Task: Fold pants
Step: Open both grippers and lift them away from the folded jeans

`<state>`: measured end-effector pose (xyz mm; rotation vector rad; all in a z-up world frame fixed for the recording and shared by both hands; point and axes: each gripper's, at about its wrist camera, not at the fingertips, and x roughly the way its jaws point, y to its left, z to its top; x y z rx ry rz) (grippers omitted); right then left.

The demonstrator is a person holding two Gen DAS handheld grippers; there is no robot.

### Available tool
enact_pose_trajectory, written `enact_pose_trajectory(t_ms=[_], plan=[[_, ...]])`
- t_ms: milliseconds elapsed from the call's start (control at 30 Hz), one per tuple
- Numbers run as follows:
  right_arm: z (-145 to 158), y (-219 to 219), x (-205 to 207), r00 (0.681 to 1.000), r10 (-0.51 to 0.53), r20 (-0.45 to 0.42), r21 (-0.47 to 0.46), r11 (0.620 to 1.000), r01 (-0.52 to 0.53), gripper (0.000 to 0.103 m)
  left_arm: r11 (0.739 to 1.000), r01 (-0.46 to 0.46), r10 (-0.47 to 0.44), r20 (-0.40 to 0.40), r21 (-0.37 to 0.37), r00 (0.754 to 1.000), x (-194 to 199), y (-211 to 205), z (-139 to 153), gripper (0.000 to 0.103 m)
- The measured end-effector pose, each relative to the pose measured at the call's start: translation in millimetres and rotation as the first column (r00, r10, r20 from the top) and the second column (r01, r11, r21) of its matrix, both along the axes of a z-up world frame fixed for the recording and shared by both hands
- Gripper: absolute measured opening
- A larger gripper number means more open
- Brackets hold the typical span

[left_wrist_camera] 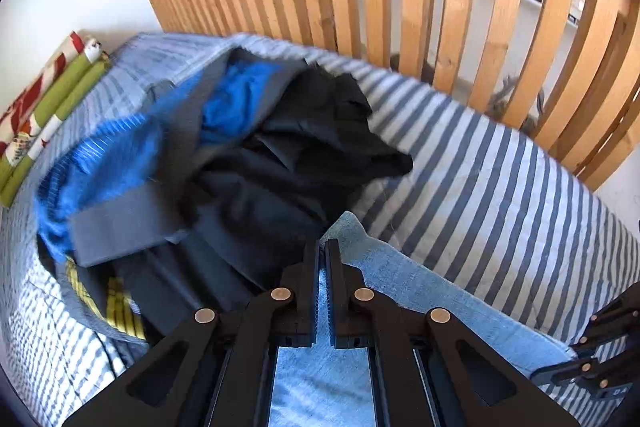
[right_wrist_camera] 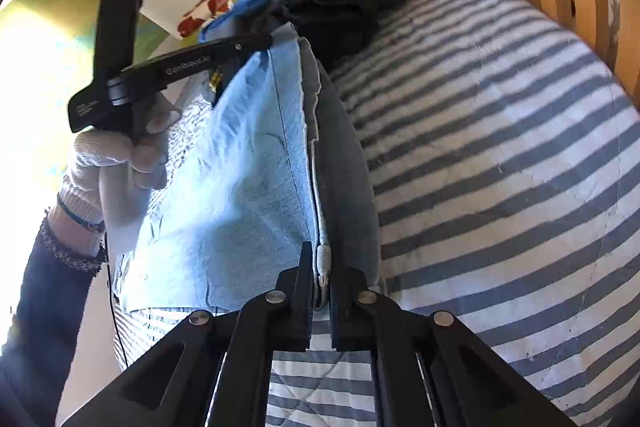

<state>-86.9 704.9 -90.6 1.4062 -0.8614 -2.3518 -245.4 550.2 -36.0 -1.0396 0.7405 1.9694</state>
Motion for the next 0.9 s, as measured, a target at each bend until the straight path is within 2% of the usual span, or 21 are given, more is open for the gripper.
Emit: enact_pose_trajectory(t_ms=[67, 133, 233, 267, 300, 367, 400, 467, 533, 633, 733, 833, 867, 900], plan=[[-17, 0, -3, 0.998, 0.020, 0.059, -0.028, 0.999, -0.018, 0.005, 0.999, 0.002, -0.002, -0.002, -0.040, 1.000, 1, 7, -14, 0.003], [-22, 2, -2, 0.998, 0.021, 0.067, -0.059, 0.998, -0.017, 0.006, 0.997, 0.014, -0.013, 0.016, -0.075, 1.000, 1, 11, -24, 0.005], [-20, 9, -3, 0.995, 0.018, 0.098, -0.096, 0.995, -0.009, 0.008, 0.998, -0.001, 0.002, 0.016, -0.063, 1.000, 0, 8, -14, 0.007], [-17, 12, -2, 0.995, 0.011, 0.099, -0.091, 0.996, -0.002, 0.012, 0.999, -0.001, 0.001, 0.010, -0.048, 1.000, 2, 4, -6, 0.007], [-14, 16, 0, 0.995, -0.003, 0.100, -0.070, 0.998, 0.010, 0.021, 0.999, 0.002, -0.002, -0.004, -0.035, 1.000, 7, -1, 4, 0.008], [-8, 25, 7, 0.995, -0.049, 0.091, -0.029, 0.998, 0.052, 0.039, 0.999, 0.031, -0.032, -0.035, -0.020, 0.999, 21, -16, 17, 0.024], [-6, 28, 11, 0.994, -0.067, 0.082, -0.035, 0.997, 0.070, 0.039, 0.999, 0.032, -0.033, -0.048, -0.012, 0.998, 28, -29, 24, 0.026], [-7, 38, 18, 0.993, -0.089, 0.078, -0.048, 0.994, 0.093, 0.039, 1.000, 0.029, -0.029, -0.021, -0.005, 0.999, 37, -61, 31, 0.027], [-7, 37, 18, 0.994, -0.085, 0.068, -0.039, 0.995, 0.088, 0.039, 1.000, -0.028, 0.028, 0.021, 0.005, 0.999, 40, -101, 38, 0.027], [-15, 26, 8, 0.997, -0.036, 0.063, -0.031, 0.999, 0.038, 0.039, 0.994, -0.108, 0.106, 0.096, 0.015, 0.990, 55, -164, 35, 0.026], [-19, 17, -3, 0.999, -0.020, 0.044, -0.022, 1.000, 0.021, 0.039, 0.992, -0.129, 0.126, 0.124, 0.010, 0.984, 86, -218, 29, 0.028], [-21, 4, -14, 0.998, 0.000, 0.061, -0.036, 0.999, 0.002, 0.039, 0.995, -0.099, 0.097, 0.137, 0.008, 0.986, 121, -236, 20, 0.047], [-20, 0, -16, 0.998, -0.001, 0.068, -0.022, 1.000, 0.002, 0.035, 0.997, -0.081, 0.079, 0.124, 0.010, 0.989, 133, -236, 18, 0.048], [-19, -2, -17, 0.996, 0.000, 0.086, -0.013, 1.000, 0.001, 0.020, 0.999, -0.051, 0.050, 0.107, 0.007, 0.993, 144, -231, 16, 0.048]])
